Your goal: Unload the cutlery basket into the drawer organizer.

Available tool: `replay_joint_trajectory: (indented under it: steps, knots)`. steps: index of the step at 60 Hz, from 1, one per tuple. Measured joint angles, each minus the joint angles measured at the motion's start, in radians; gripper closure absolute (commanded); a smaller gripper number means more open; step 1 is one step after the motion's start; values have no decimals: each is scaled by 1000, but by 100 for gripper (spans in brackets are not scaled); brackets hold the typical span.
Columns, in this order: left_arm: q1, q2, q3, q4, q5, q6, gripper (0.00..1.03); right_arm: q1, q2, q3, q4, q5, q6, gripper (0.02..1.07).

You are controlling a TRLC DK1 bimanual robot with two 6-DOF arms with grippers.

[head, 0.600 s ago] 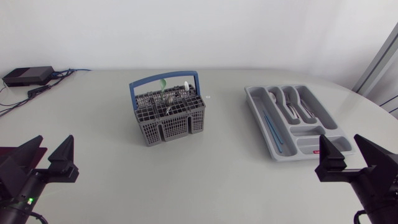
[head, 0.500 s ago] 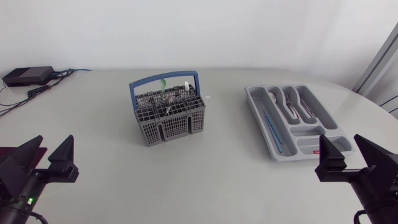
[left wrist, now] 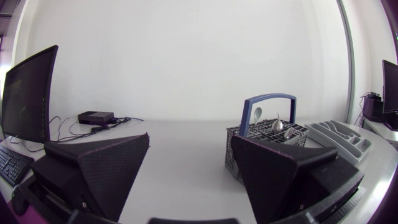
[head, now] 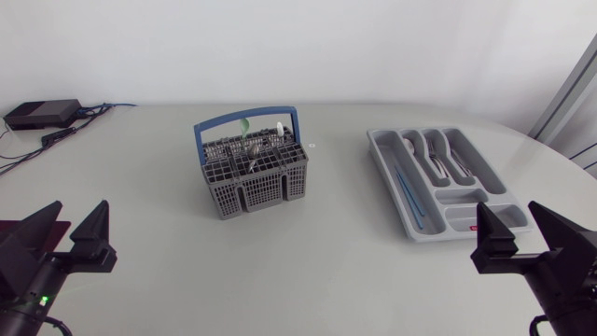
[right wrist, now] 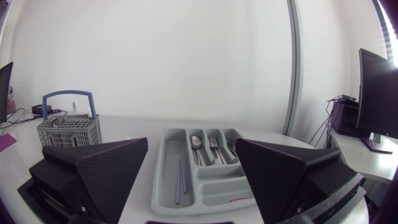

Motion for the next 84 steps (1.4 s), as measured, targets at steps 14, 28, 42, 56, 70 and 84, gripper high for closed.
replay_joint_trajectory:
  steps: [14,28,42,56,70,84]
  knots:
    - [-53,13,88,-74,0,0,4,37,14,45,-21,0,0,6]
    - [-98,188,225,-70,1,0,5,66,191,132,33,0,0,6]
    - [-111,451,350,-61,4,-10,7,126,438,216,101,13,4,6]
    - [-101,743,522,-105,19,-19,12,172,736,406,92,34,23,6]
    - [13,997,708,-223,129,5,18,285,990,579,30,98,10,6]
    - [74,1266,896,-320,153,162,14,369,1249,736,-22,91,-8,6]
